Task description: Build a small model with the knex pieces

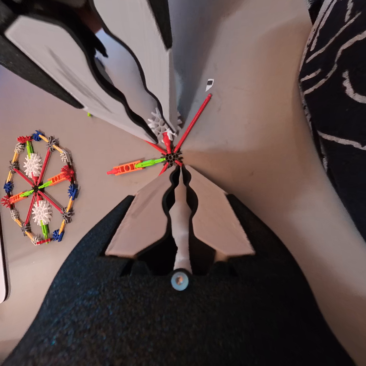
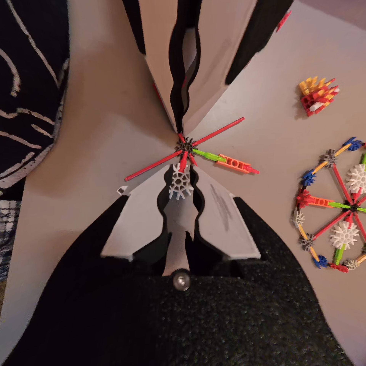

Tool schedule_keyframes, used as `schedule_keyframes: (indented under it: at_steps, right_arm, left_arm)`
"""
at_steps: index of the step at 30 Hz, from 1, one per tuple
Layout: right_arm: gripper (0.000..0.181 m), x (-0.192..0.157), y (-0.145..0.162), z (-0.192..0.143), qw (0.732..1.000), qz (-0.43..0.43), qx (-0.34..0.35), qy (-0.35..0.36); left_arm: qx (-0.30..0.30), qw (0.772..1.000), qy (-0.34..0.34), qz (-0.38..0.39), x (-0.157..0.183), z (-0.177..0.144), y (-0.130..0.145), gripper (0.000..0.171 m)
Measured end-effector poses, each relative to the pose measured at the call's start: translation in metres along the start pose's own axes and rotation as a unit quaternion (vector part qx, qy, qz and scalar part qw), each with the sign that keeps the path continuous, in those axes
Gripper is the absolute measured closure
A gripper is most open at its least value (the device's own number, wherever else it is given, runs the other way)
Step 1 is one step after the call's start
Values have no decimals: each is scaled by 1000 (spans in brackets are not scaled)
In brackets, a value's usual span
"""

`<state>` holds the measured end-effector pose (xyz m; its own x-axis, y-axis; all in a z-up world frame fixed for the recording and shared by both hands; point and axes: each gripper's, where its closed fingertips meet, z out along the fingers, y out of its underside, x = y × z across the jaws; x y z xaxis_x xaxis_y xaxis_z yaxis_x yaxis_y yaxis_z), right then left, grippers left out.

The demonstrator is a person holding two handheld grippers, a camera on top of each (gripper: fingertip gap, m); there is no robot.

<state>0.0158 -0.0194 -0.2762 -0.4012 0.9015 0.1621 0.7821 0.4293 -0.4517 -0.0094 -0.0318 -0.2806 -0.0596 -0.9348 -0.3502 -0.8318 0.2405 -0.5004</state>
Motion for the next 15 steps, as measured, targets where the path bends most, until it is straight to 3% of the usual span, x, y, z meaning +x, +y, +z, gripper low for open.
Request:
schedule_keyframes:
  at_steps: [13,15]
  right_arm:
    - [167,-1,5,1,1000,11,4,-6]
    - [158,2,2,-2,1000,14,8,0]
  left_arm:
    - [1,1000,-1,-3,-1,1,1,170]
    - [1,1000,-2,-2,-1,1,1,170]
